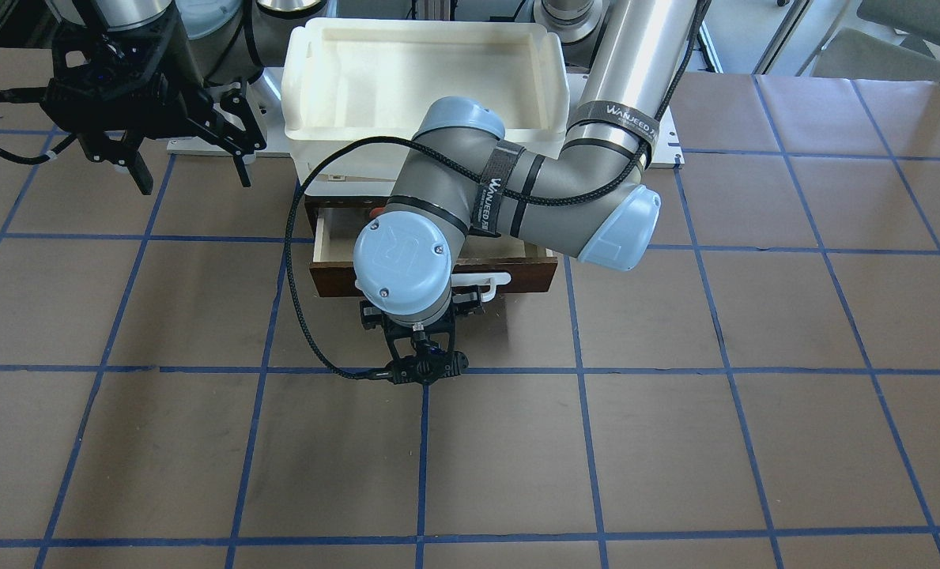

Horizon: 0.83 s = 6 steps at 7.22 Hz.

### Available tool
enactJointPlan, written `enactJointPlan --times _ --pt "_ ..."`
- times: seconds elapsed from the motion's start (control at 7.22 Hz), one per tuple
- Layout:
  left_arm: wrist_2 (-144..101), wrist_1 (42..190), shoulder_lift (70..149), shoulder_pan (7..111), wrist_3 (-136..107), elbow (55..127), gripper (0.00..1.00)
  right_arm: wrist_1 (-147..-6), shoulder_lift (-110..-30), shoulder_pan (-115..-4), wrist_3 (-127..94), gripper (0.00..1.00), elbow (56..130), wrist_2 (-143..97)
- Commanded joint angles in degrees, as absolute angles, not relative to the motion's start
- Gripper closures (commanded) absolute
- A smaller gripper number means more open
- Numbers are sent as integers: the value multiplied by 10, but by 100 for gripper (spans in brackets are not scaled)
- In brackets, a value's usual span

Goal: Put scissors in drawer and close it
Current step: 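Push the drawer front with the left gripper to slide it shut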

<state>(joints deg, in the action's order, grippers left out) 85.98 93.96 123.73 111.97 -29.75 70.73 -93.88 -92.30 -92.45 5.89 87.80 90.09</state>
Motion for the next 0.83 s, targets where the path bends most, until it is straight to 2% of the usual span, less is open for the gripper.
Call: enactJointPlan --times 0.0,0.69 --pt "853 956 1215 1123 -310 745 0 -938 -924 -925 59 0 878 901" --pt "852 1002 1171 1148 -344 788 0 -940 -924 -927 58 0 877 899"
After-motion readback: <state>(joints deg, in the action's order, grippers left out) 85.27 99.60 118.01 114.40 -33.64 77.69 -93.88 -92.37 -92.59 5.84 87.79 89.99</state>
